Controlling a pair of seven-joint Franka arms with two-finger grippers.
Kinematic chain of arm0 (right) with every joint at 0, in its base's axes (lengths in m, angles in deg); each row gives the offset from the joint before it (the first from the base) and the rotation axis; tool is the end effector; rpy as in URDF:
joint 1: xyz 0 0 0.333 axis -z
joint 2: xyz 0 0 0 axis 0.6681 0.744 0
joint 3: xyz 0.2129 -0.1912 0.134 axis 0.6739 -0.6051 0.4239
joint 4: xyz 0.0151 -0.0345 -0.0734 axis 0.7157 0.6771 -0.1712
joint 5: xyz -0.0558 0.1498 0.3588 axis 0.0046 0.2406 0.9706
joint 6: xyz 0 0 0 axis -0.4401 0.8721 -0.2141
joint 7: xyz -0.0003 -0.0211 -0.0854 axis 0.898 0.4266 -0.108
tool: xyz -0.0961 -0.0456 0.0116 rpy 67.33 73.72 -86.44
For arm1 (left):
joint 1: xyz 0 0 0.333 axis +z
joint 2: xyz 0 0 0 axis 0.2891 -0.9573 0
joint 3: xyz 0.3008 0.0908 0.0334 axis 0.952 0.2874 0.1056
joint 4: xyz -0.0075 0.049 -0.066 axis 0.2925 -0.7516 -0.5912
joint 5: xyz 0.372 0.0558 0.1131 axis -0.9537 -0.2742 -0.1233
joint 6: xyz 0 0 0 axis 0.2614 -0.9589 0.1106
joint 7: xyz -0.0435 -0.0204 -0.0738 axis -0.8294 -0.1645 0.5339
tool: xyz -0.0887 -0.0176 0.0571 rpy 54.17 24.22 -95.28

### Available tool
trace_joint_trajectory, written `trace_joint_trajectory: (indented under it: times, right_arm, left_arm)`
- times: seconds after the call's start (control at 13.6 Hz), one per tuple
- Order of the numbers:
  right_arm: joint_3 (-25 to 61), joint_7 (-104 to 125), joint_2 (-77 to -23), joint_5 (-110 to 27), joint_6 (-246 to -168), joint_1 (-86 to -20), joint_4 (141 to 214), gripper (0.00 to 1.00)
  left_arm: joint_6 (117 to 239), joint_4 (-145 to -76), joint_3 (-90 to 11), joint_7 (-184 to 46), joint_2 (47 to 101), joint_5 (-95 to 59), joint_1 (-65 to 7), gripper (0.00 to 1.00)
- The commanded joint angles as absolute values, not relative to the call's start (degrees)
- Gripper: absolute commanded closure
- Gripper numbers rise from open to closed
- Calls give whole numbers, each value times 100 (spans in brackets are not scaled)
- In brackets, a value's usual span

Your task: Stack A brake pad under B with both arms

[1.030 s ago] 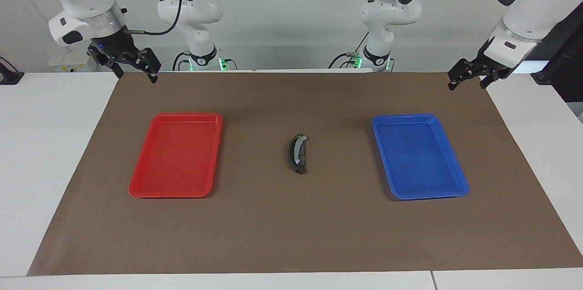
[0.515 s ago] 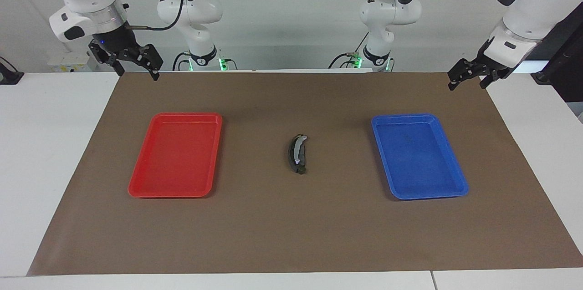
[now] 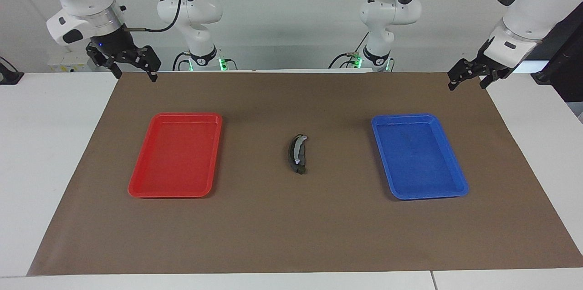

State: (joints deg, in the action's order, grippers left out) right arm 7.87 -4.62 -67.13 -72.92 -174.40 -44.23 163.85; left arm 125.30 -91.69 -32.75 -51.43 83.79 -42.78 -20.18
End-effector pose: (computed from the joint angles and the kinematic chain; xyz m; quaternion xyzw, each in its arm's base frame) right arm 0.5325 -0.0094 0.6416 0.9972 -0.0702 -0.0233 0.0100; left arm 0.5468 0.0029 0.6133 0.9990 -0.0147 -0.0426 0.0024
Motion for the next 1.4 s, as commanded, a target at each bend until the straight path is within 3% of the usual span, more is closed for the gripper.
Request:
trace_joint_trajectory:
  times: [0.0, 1.32]
  right_arm:
    - [800, -324, -6720, -7287, -17541, -4386, 16422, 0]
    - [800, -289, -6747, -7295, -17514, -4377, 16501, 0]
  left_arm:
    - [12487, -9224, -3296, -5074, 8438, -4217, -1953, 0]
    - [12487, -9233, -3296, -5074, 8438, -4217, -1953, 0]
